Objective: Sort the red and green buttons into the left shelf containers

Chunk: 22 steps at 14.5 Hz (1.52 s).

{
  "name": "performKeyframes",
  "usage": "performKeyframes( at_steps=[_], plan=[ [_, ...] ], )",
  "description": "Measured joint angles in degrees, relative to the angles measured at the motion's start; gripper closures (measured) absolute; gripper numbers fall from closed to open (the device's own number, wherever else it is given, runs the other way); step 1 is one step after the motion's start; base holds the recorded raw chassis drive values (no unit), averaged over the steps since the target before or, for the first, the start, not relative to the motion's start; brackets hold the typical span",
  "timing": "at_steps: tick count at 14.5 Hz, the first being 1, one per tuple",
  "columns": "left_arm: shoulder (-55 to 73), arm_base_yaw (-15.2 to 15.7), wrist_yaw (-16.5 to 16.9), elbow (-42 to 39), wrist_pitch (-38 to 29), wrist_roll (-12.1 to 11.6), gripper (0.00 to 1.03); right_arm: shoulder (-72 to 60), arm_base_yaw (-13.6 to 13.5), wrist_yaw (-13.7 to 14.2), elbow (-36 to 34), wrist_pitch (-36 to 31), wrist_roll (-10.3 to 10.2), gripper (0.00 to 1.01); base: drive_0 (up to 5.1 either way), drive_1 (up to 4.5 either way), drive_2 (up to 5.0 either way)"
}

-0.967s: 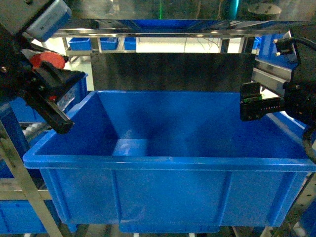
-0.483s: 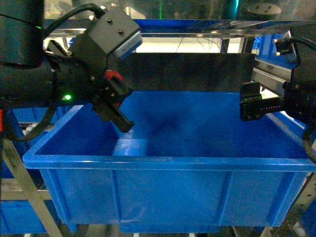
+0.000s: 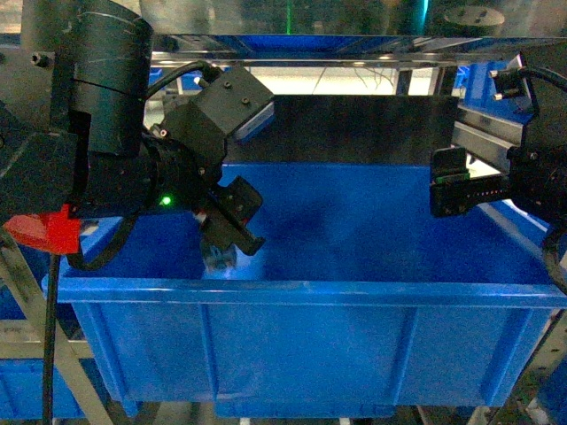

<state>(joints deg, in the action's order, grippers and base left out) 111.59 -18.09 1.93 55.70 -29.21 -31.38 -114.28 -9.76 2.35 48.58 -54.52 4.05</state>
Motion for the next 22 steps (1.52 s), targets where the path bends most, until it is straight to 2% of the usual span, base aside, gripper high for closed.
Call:
performKeyframes(
  at_steps=[1,2,3,4,5,6,7,9,11,12,13,14,16,17,18,19,20,22],
  plan=[
    [0.00,0.00,0.00,0.09,0.07,0.07,0.31,0.00,0.00,0.00,0.00,0.00,-0.02,0.03,0.0,0.00,0.0],
    [0.00,-0.04,0.00,0.09,0.09,0.09,0.09,0.00,0.00,0.00,0.00,0.00,0.00,0.03,0.0,0.00,0.0],
    [0.00,-0.04,0.00,0.09,0.09,0.11,0.05,0.00,0.00,0.00,0.02,0.00,0.00,0.03,0.0,0.00,0.0],
    [1.03,-0.55,-4.02,-1.68,-9.73,3.04,0.09,-0.37,-0.07,1.88,-0.55,-4.26,-0.72,0.07,0.0,0.00,0.0],
    [0.79,-0.24,-13.81,-8.66,-26.16,12.50,0.24,0.63,0.07,5.44,-4.15,-12.92,-1.95,0.19,0.0,0.00,0.0],
    [-1.44,1.55,-16.48,-15.52,-33.62,19.47,0.35,4.24,1.05,5.70,-10.12,-16.76,-2.54,0.32,0.0,0.00,0.0],
    [-6.36,4.44,-16.44,-22.34,-40.26,25.70,0.49,8.44,2.32,5.38,-15.34,-18.05,-2.93,0.45,0.0,0.00,0.0],
    [-13.88,6.29,-14.71,-27.78,-42.82,28.94,0.67,14.38,3.30,4.48,-21.57,-18.60,-3.13,0.65,0.0,0.00,0.0],
    [-17.77,7.19,-12.90,-32.41,-41.55,30.01,0.82,18.14,3.58,3.39,-25.90,-18.47,-3.17,0.79,0.0,0.00,0.0],
    [-20.48,7.82,-11.82,-34.95,-37.75,30.18,0.91,20.50,3.98,2.78,-28.37,-18.29,-3.17,0.88,0.0,0.00,0.0],
    [-23.19,8.57,-11.23,-37.33,-37.42,30.49,1.00,22.43,4.68,2.58,-30.05,-17.88,-3.19,0.96,0.0,0.00,0.0],
    [-25.75,9.31,-10.80,-38.64,-37.35,30.86,1.01,24.76,5.27,2.49,-31.87,-17.44,-3.26,0.99,0.0,0.00,0.0],
    [-32.54,11.06,-9.46,-41.97,-36.61,31.02,1.01,32.63,5.70,1.64,-35.12,-11.37,-3.23,0.99,0.0,0.00,0.0],
    [-34.47,11.47,-8.83,-43.71,-35.45,31.02,1.01,36.13,5.84,1.20,-36.41,-10.36,-3.23,0.99,0.0,0.00,0.0],
    [-35.87,11.85,-8.31,-45.07,-34.45,31.02,1.01,38.45,6.62,0.26,-37.40,-9.88,-3.23,0.99,0.0,0.00,0.0],
    [-37.97,12.26,-7.67,-46.51,-33.22,31.02,1.01,40.96,8.83,-1.97,-38.56,-8.76,-3.23,0.99,0.0,0.00,0.0],
    [-41.05,12.87,-7.23,-47.82,-31.95,31.04,1.01,43.36,9.92,-1.90,-40.02,-7.17,-3.23,0.99,0.0,0.00,0.0],
    [-47.78,14.10,-5.95,-50.05,-28.28,31.04,1.01,49.68,9.75,-2.32,-42.99,-3.23,-3.23,0.99,0.0,0.00,0.0]
  ],
)
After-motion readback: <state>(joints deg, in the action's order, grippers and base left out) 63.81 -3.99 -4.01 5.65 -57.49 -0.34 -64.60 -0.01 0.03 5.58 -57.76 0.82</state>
